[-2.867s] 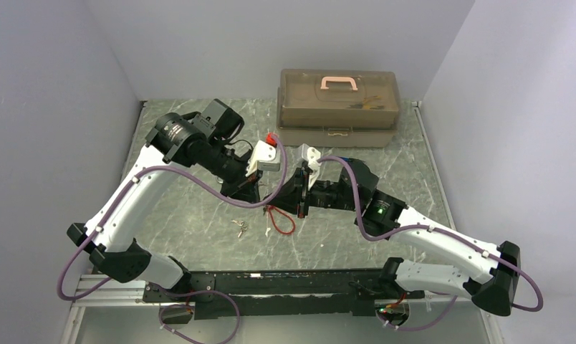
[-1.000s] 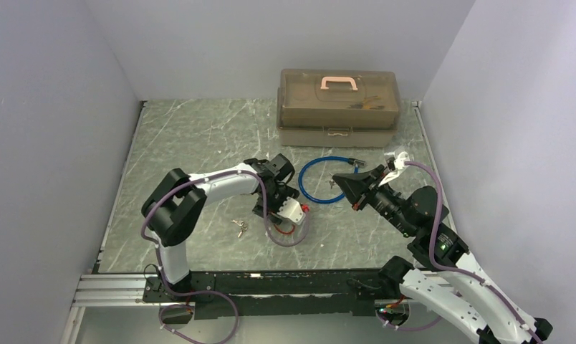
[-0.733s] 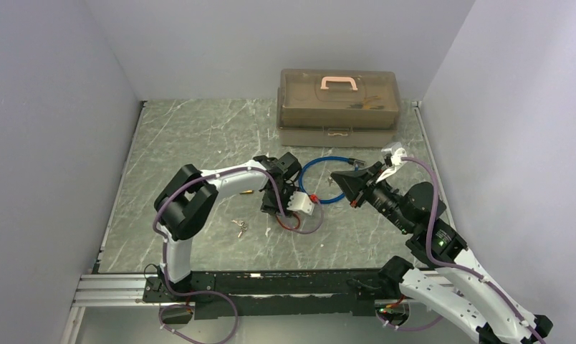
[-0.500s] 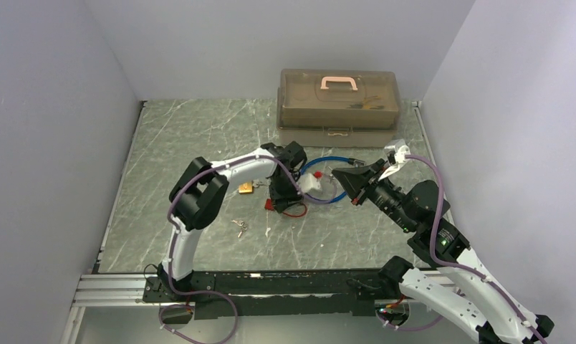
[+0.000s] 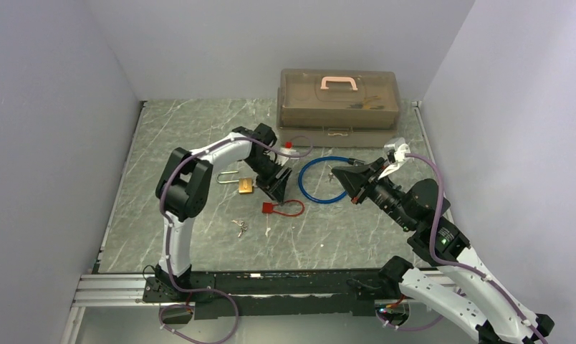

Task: Unlock with the key

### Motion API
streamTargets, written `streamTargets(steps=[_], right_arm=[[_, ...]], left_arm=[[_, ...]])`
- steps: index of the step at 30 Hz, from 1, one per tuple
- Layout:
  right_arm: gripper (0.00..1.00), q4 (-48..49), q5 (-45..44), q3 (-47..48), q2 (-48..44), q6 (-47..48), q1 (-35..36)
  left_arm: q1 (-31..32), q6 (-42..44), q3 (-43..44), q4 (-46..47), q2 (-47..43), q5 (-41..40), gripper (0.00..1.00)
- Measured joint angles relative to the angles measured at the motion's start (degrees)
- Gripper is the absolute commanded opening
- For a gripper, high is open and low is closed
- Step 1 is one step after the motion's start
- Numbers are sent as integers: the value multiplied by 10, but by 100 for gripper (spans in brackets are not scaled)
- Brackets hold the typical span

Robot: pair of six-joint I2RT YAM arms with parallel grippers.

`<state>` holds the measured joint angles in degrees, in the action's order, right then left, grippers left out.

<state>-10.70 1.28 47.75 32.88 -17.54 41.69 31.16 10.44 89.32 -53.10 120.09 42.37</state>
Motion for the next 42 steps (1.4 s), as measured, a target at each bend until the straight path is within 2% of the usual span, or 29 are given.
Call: streamTargets(steps=[2, 7, 11, 17, 32, 42], right_arm=[[0, 0, 0, 0, 2, 0, 0], [0, 7, 0, 0, 3, -1, 0], [0, 12, 0, 0, 8, -3, 0], [0, 14, 3, 0, 9, -11, 0], [0, 22, 14, -2, 9, -22, 0], [0, 21, 16, -2, 9, -19, 0]], left_arm=[[1, 30, 9, -8, -19, -21, 64], [3, 149, 22, 22, -97, -155, 60], [0, 232, -49, 86, -153, -255, 60], [5, 280, -125, 132, -131, -325, 59], [98, 307, -209, 224, -149, -371, 60], [123, 296, -254, 206, -189, -330, 61]])
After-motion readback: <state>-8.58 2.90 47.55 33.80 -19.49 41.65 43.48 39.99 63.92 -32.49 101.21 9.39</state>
